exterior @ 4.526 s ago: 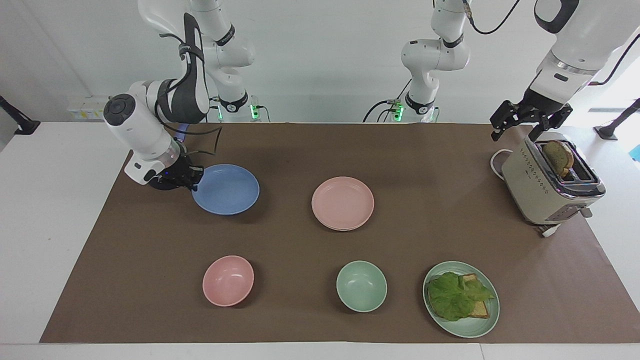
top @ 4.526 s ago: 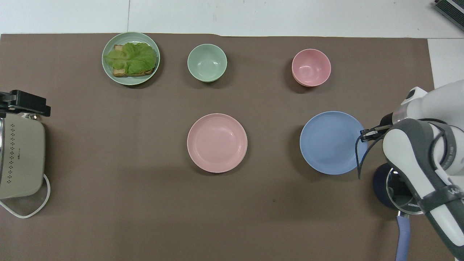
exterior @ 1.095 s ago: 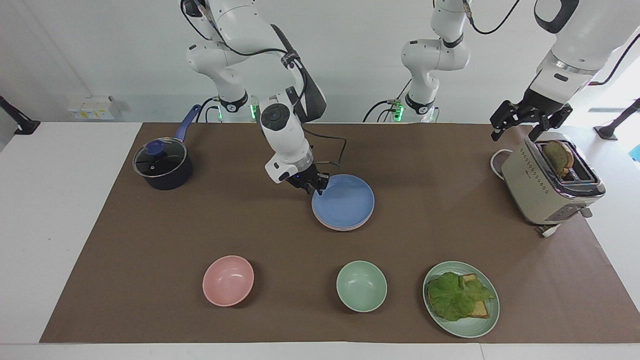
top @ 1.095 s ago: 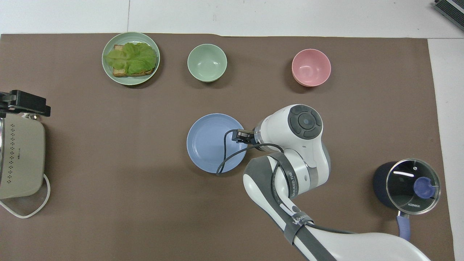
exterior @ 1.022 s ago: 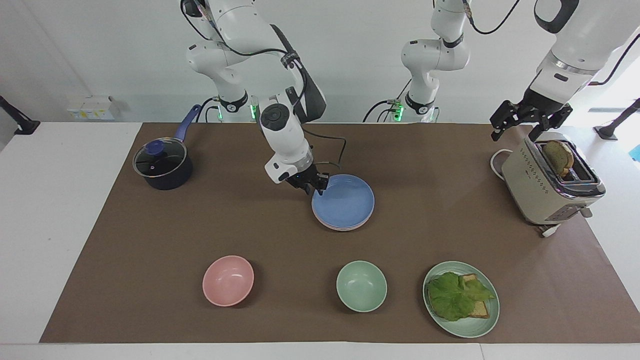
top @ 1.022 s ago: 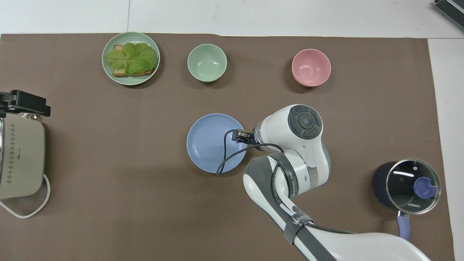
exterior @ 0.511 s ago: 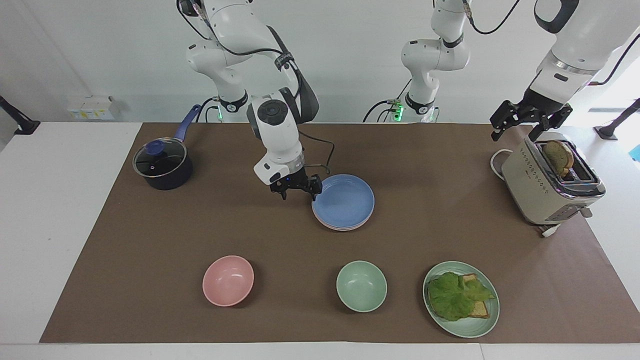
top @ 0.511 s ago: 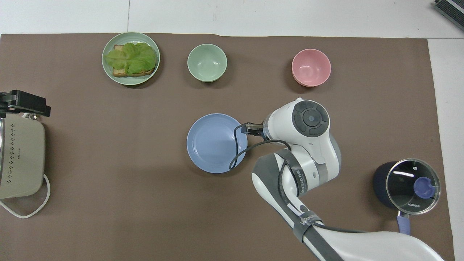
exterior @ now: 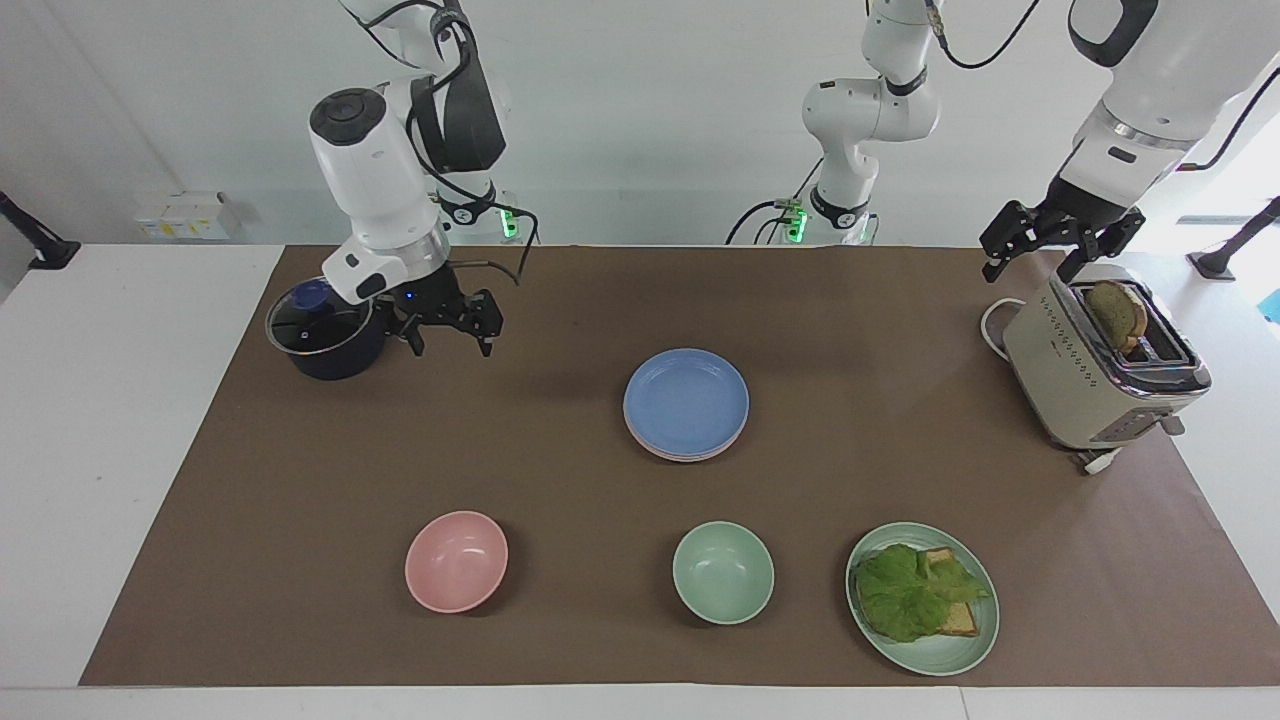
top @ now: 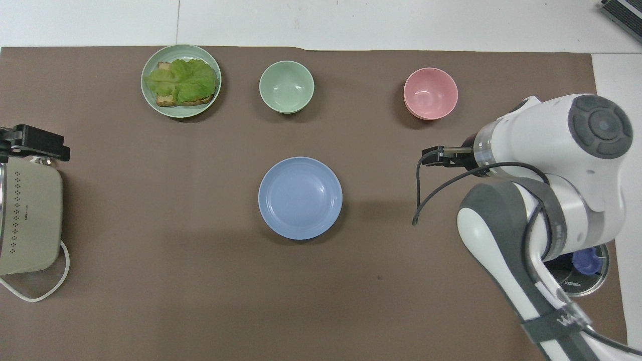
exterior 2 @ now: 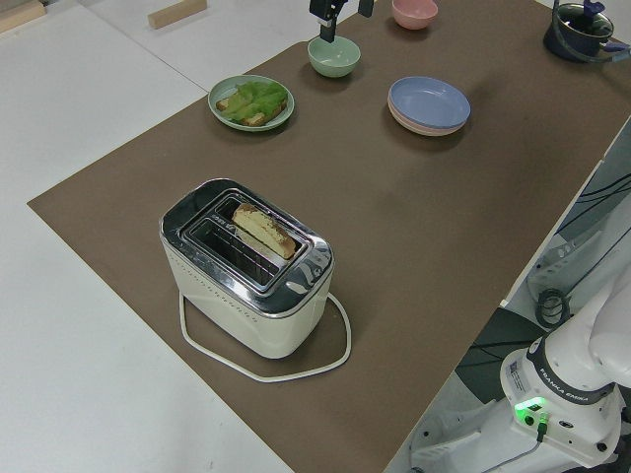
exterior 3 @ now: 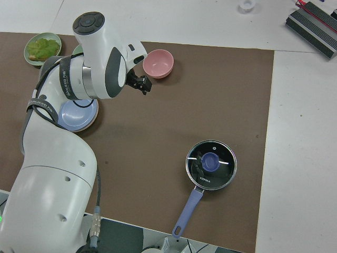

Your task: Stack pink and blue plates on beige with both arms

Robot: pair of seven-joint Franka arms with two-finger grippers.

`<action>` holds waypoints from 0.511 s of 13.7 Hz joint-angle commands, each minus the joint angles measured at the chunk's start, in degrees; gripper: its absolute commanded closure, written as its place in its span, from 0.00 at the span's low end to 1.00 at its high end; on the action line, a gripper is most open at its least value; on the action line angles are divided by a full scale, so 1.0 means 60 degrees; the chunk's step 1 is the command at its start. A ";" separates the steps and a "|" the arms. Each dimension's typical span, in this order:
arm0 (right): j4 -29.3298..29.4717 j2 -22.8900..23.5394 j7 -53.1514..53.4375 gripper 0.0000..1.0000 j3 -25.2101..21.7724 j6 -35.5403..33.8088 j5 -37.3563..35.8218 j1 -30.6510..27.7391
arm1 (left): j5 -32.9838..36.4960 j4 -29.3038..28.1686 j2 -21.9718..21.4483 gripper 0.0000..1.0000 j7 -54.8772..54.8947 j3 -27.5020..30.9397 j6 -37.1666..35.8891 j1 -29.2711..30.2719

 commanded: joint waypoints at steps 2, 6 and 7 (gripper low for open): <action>-0.0008 -0.0548 -0.0944 0.00 0.0065 -0.0838 -0.0138 -0.0838 | 0.0190 -0.0078 -0.0078 0.00 0.0083 0.0003 -0.0068 -0.0007; -0.0008 -0.0958 -0.1942 0.00 0.0051 -0.1455 -0.0138 -0.1746 | 0.0190 -0.0078 -0.0078 0.00 0.0083 0.0003 -0.0068 -0.0007; 0.0006 -0.0988 -0.2001 0.00 0.0022 -0.1514 -0.0138 -0.1922 | 0.0190 -0.0078 -0.0078 0.00 0.0083 0.0003 -0.0068 -0.0007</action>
